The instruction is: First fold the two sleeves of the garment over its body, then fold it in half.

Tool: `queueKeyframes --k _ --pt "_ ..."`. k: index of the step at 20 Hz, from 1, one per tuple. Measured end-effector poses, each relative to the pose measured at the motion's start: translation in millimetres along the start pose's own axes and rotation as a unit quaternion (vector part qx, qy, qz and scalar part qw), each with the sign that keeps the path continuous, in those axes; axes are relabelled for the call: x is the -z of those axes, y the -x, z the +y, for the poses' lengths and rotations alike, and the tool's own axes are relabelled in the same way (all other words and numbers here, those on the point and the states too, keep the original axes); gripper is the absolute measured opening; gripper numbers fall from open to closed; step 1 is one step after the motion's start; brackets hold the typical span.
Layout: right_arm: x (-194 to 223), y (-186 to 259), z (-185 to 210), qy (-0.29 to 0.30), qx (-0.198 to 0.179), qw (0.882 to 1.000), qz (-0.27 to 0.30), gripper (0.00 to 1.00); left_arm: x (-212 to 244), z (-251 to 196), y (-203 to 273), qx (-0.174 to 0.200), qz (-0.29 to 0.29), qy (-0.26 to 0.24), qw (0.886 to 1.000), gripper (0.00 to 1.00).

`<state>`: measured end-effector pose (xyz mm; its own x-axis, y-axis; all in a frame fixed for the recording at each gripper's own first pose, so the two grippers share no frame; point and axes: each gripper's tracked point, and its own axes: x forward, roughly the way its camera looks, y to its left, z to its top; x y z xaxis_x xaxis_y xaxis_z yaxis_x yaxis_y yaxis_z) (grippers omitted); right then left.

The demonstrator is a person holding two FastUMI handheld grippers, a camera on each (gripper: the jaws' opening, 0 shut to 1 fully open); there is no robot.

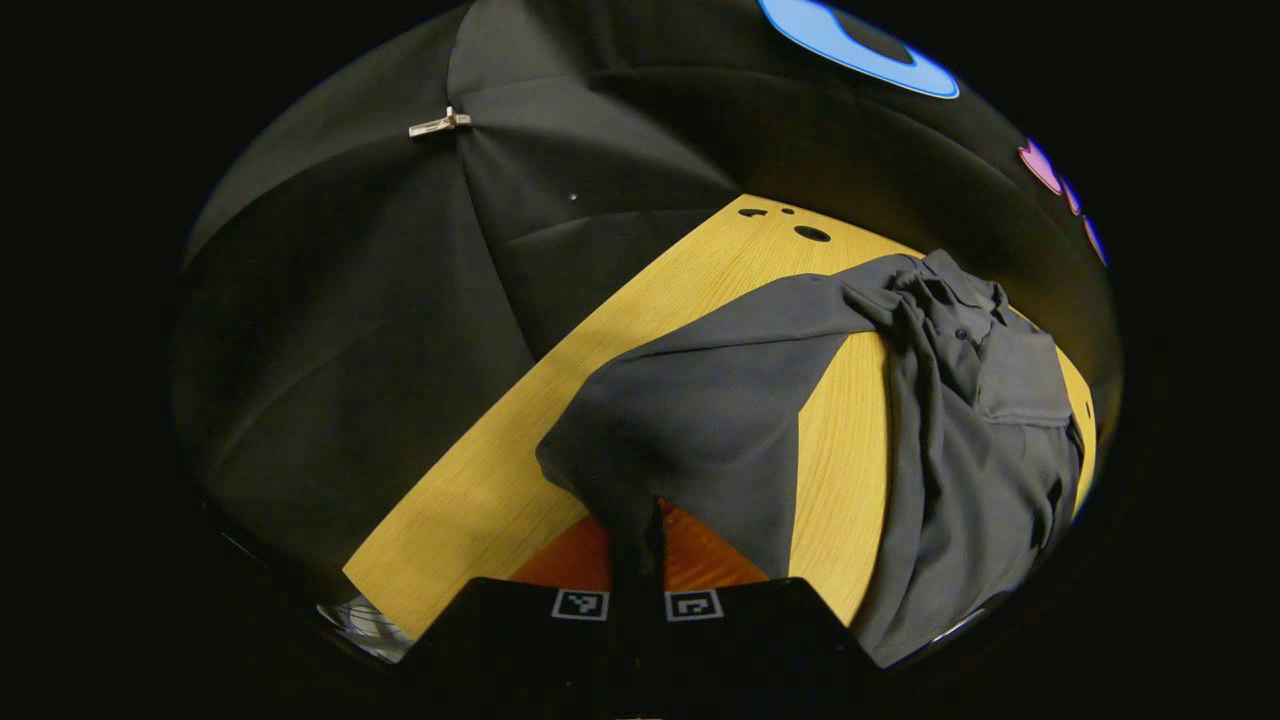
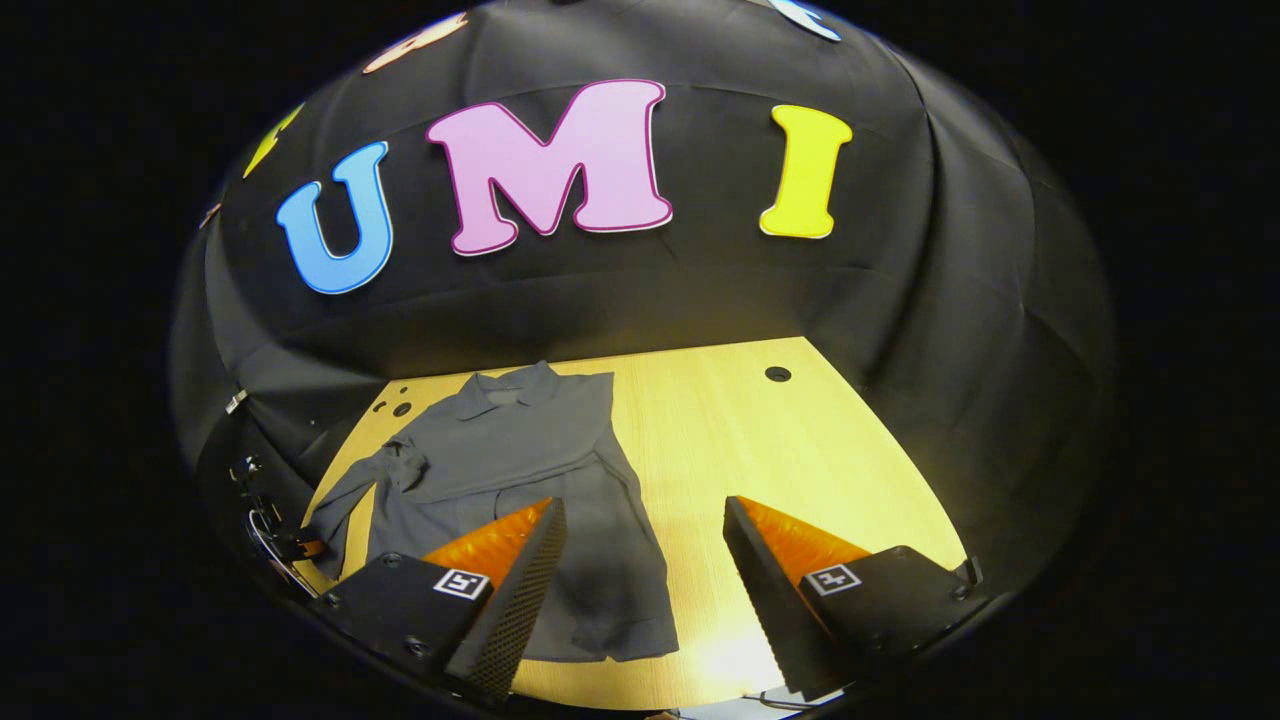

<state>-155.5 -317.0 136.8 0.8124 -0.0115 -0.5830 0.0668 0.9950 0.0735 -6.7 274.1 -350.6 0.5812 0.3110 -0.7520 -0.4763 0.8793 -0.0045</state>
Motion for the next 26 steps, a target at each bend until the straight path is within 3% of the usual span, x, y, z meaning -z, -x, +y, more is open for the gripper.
queueKeyframes --k 9,13,17,26 --pt "12 -35 -37 -0.039 0.005 0.999 0.020 0.99 -83 -22 44 0.011 -0.061 0.047 0.997 0.05" --pt "16 -54 -53 -0.054 0.000 0.998 0.034 0.99 -133 -51 69 0.019 -0.102 0.031 0.994 0.05" --pt "22 -64 -67 -0.047 0.000 0.998 0.042 0.99 -184 -110 91 0.053 -0.137 0.012 0.989 0.06" --pt "45 -68 -107 -0.069 0.012 0.996 0.061 0.99 -208 -293 112 0.149 -0.158 -0.104 0.971 0.05"
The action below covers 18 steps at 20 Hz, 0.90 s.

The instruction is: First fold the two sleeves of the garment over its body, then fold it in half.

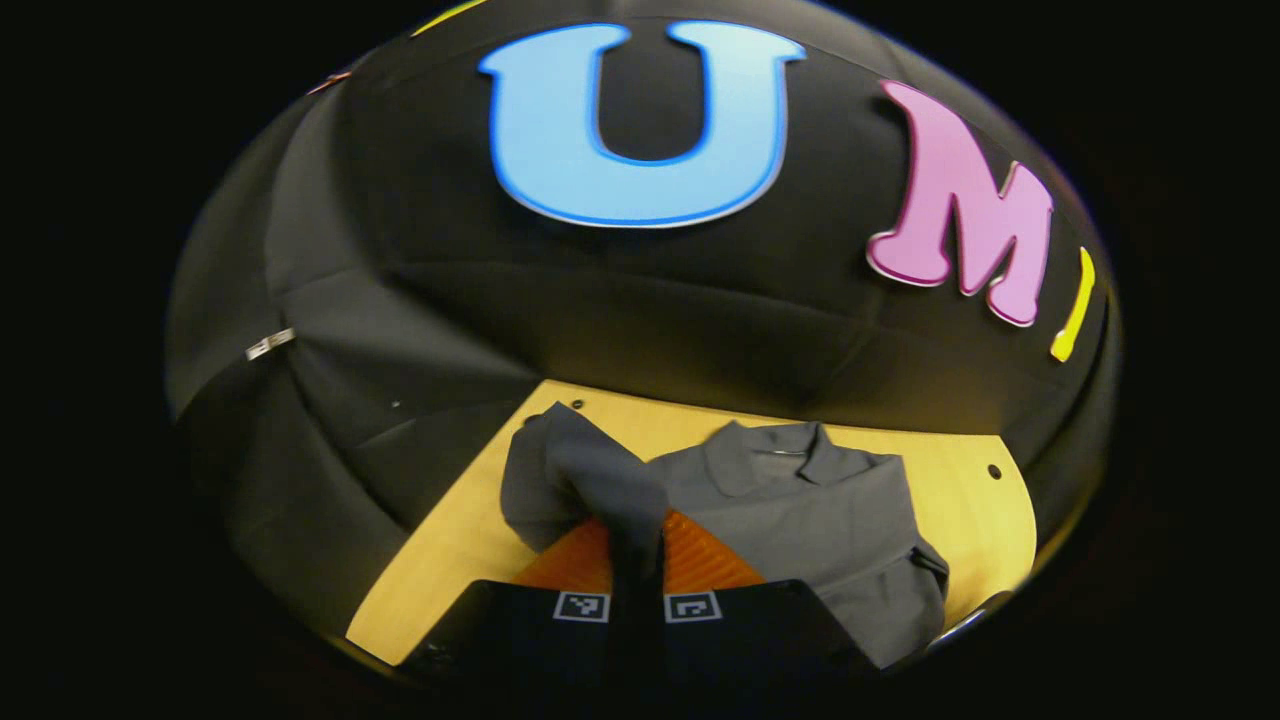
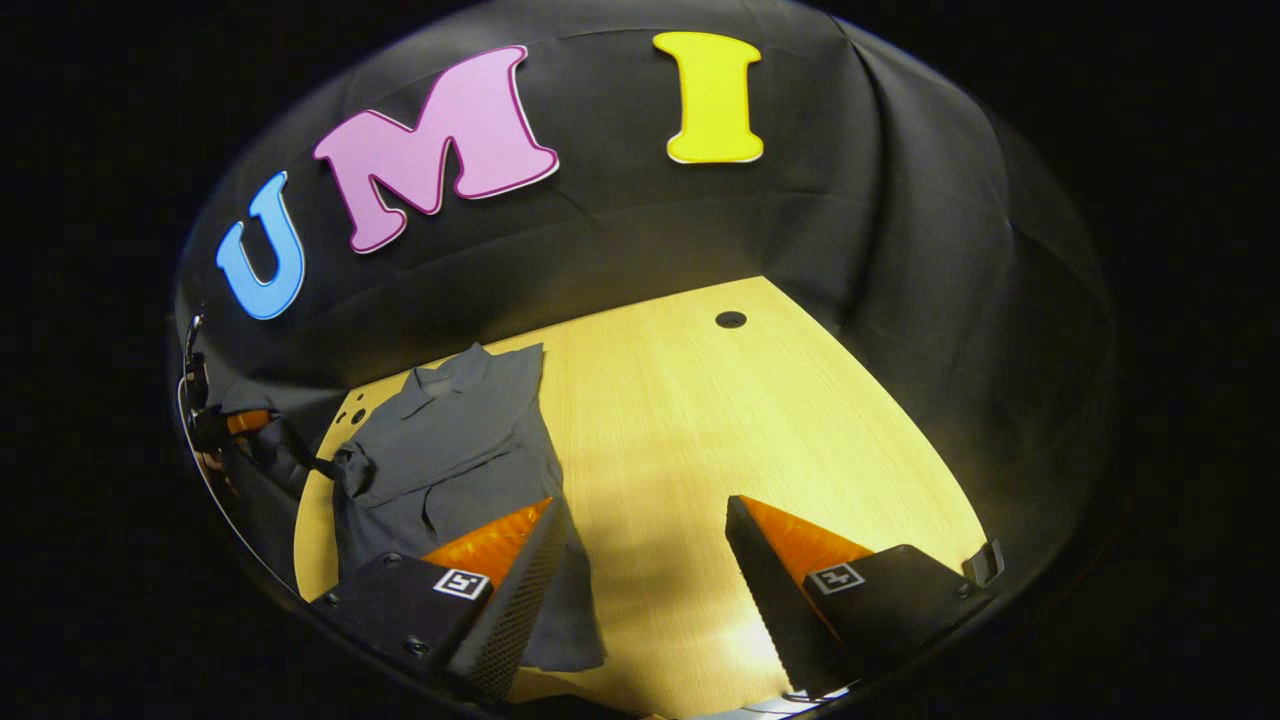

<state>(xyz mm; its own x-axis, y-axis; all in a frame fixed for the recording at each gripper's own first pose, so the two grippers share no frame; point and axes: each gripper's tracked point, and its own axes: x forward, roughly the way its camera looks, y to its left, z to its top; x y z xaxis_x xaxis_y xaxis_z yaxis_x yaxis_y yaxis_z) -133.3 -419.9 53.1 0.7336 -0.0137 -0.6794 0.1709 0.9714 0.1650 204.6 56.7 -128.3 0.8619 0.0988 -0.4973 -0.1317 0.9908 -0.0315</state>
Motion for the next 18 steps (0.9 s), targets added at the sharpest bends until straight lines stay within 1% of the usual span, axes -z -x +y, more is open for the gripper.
queueKeyframes --k 2,4,9,13,14,15,18 --pt "0 -4 -8 -0.005 0.005 1.000 0.003 0.99 1 -39 -14 0.024 0.010 0.005 1.000 0.06" --pt "-1 -7 -20 -0.012 0.010 1.000 0.006 0.99 8 -74 -28 0.043 0.019 -0.011 0.999 0.05" --pt "-5 -14 -38 -0.028 0.018 0.999 0.010 0.99 24 -165 -56 0.110 0.040 -0.039 0.992 0.06" --pt "-7 -20 -47 -0.029 0.020 0.999 0.015 0.99 41 -220 -82 0.145 0.067 -0.062 0.985 0.05" --pt "-6 -22 -49 -0.029 0.022 0.999 0.018 0.99 47 -232 -87 0.150 0.073 -0.070 0.984 0.02" --pt "-5 -23 -50 -0.029 0.022 0.999 0.021 0.99 52 -243 -93 0.155 0.079 -0.078 0.982 0.05" --pt "-2 -27 -56 -0.029 0.028 0.999 0.028 0.99 74 -278 -107 0.182 0.099 -0.103 0.973 0.06"
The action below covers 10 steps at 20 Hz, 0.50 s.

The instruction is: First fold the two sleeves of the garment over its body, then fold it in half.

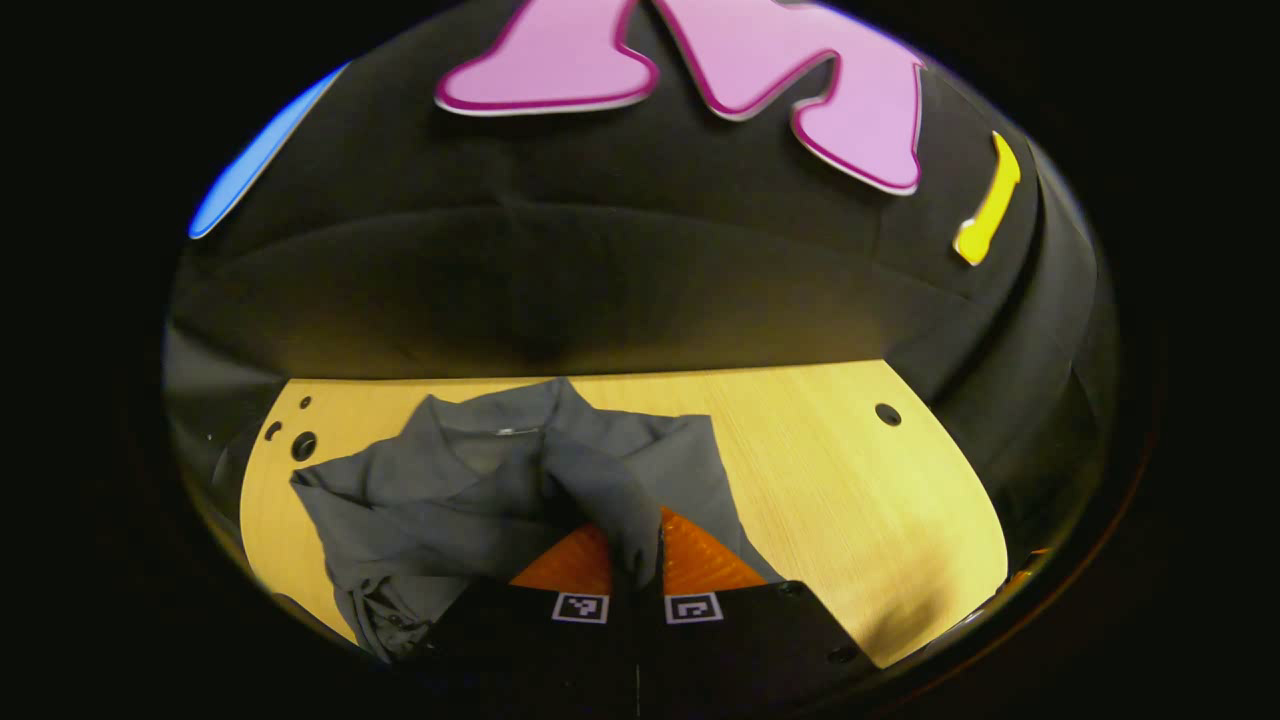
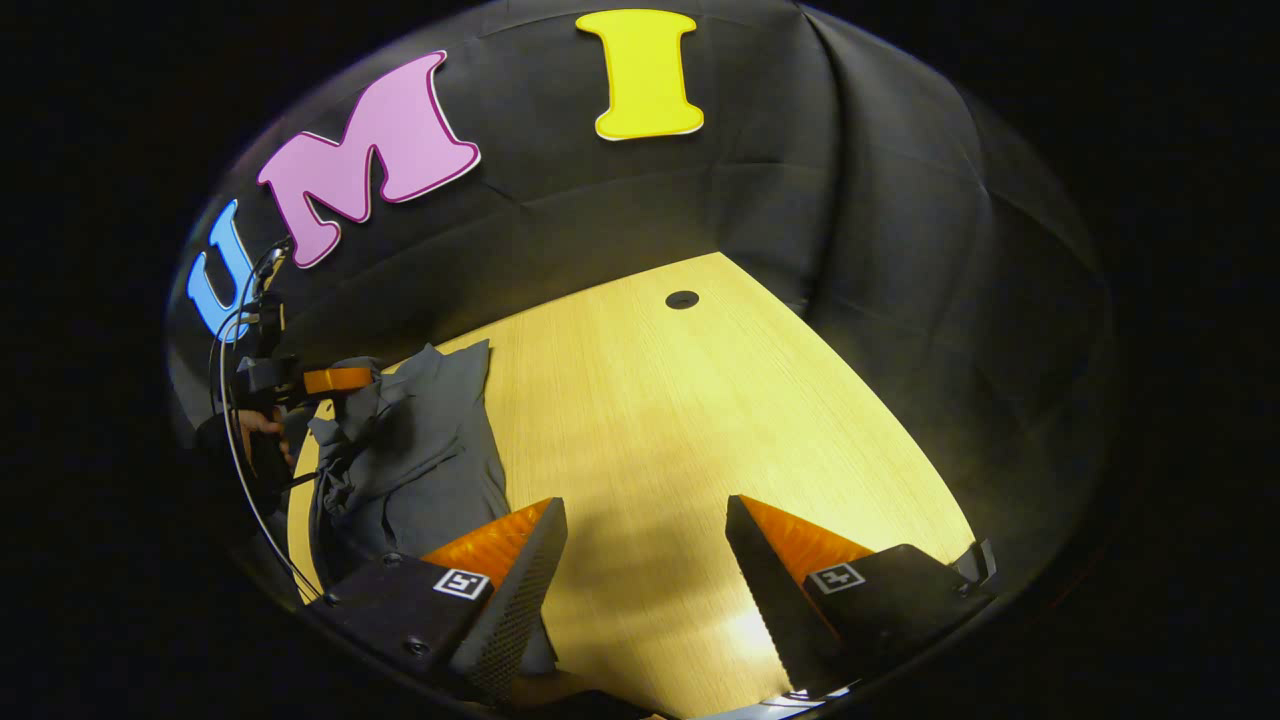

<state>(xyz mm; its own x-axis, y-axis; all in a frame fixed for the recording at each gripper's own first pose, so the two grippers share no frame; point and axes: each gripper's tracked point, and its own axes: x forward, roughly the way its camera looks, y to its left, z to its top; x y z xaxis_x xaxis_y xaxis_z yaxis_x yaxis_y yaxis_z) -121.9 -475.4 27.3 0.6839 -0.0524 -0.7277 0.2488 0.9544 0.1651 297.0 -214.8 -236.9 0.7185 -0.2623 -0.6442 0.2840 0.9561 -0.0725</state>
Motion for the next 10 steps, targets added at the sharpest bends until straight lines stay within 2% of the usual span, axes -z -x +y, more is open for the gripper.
queueKeyframes --k 1,3,5,7,8,10 --pt "0 -1 -3 -0.002 0.002 1.000 0.000 0.99 3 -11 -8 0.014 0.006 -0.005 1.000 0.10" --pt "0 -3 -6 -0.004 0.005 1.000 0.004 0.99 8 -28 -22 0.030 0.012 -0.019 0.999 0.08" --pt "1 -5 -8 -0.003 0.007 1.000 0.007 0.99 6 -35 -29 0.031 0.008 -0.039 0.999 0.18" --pt "0 -7 -2 0.002 0.004 1.000 0.009 0.99 1 -43 -28 0.043 -0.003 -0.051 0.998 0.41" --pt "1 -8 3 0.005 0.000 1.000 0.010 0.99 -3 -46 -26 0.051 -0.009 -0.051 0.997 0.49" --pt "2 -9 13 0.012 -0.010 1.000 0.013 0.99 -8 -40 -15 0.047 -0.018 -0.045 0.998 0.72"
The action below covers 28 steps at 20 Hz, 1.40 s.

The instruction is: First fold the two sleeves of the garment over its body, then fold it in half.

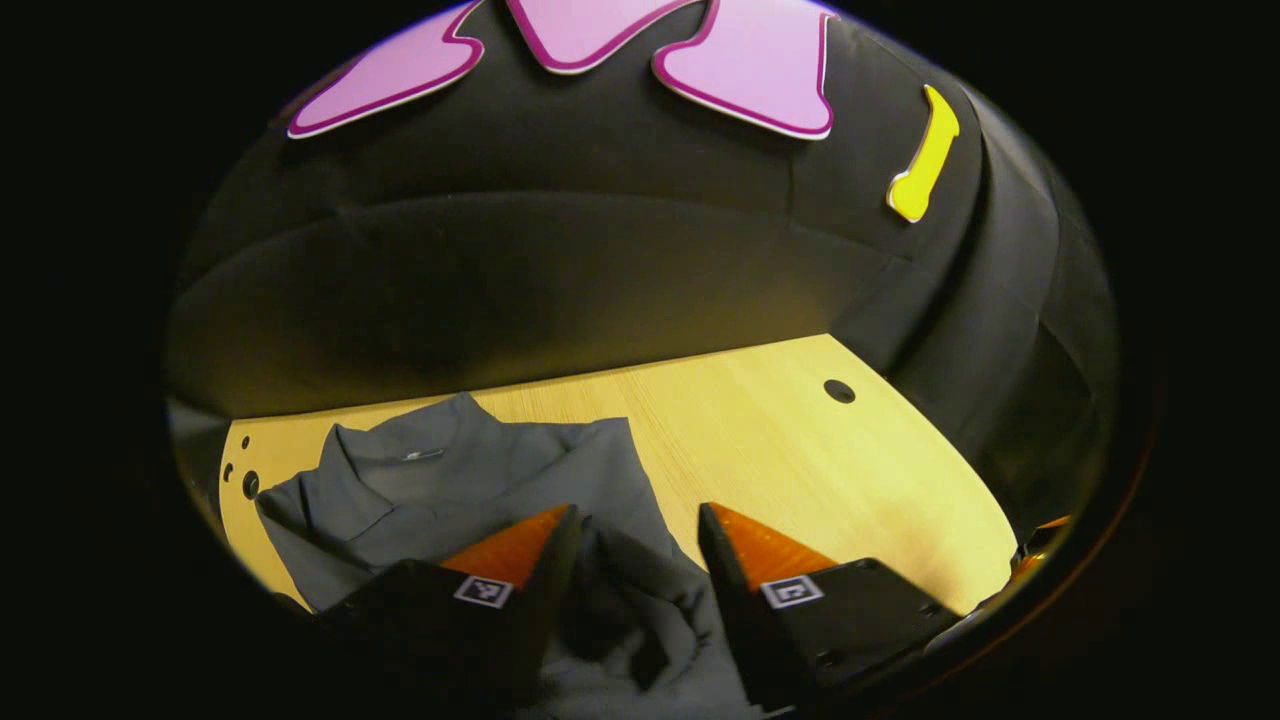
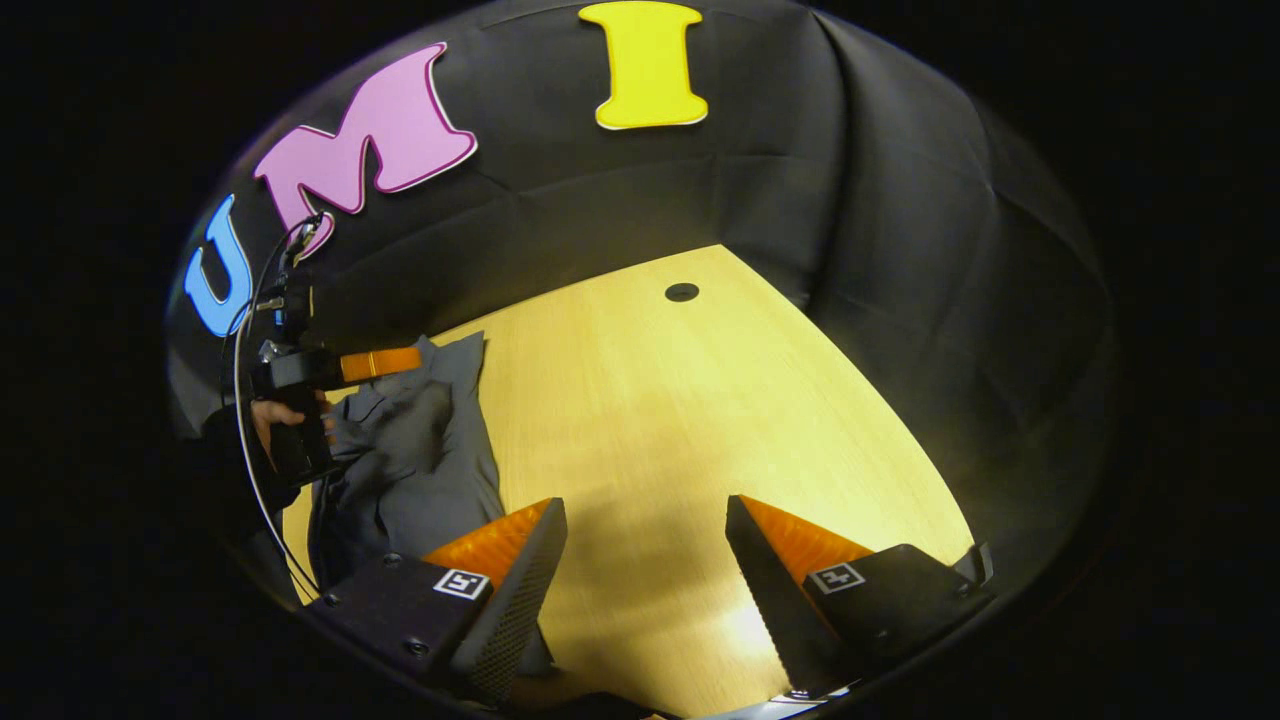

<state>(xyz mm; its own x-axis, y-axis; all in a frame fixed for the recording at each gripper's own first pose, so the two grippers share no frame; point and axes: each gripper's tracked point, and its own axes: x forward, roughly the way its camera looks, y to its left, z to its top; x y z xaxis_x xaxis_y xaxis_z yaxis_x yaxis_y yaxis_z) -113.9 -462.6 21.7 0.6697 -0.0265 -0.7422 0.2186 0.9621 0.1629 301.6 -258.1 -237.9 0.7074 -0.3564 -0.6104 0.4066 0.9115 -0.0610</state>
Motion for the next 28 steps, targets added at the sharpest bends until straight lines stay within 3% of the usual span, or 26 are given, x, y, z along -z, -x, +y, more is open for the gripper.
queueKeyframes --k 2,7,13,16,17,18,20,21,22,28 --pt "1 -2 15 0.008 -0.014 1.000 0.002 0.99 -1 17 20 -0.019 -0.005 0.019 1.000 0.96" --pt "21 -4 65 0.036 -0.060 0.997 0.025 0.99 27 81 100 -0.067 -0.025 0.068 0.995 0.97" --pt "75 -4 118 0.069 -0.104 0.989 0.083 0.99 132 150 210 -0.128 0.007 0.083 0.988 0.97" --pt "101 -4 132 0.080 -0.107 0.985 0.111 0.99 194 164 253 -0.144 0.036 0.104 0.983 1.00" --pt "109 -5 134 0.080 -0.107 0.984 0.115 0.99 215 169 266 -0.154 0.047 0.111 0.981 0.93" --pt "117 -6 135 0.080 -0.104 0.984 0.121 0.99 234 174 276 -0.162 0.055 0.118 0.978 0.93" --pt "137 -8 135 0.078 -0.098 0.982 0.139 0.99 269 177 292 -0.175 0.071 0.125 0.974 0.97" --pt "148 -8 136 0.077 -0.097 0.981 0.150 0.99 284 176 298 -0.178 0.081 0.126 0.973 0.93" --pt "160 -8 136 0.077 -0.094 0.979 0.162 0.99 299 172 304 -0.178 0.090 0.127 0.972 0.97" --pt "192 -12 126 0.073 -0.063 0.978 0.183 0.99 365 151 312 -0.182 0.142 0.133 0.964 0.96"
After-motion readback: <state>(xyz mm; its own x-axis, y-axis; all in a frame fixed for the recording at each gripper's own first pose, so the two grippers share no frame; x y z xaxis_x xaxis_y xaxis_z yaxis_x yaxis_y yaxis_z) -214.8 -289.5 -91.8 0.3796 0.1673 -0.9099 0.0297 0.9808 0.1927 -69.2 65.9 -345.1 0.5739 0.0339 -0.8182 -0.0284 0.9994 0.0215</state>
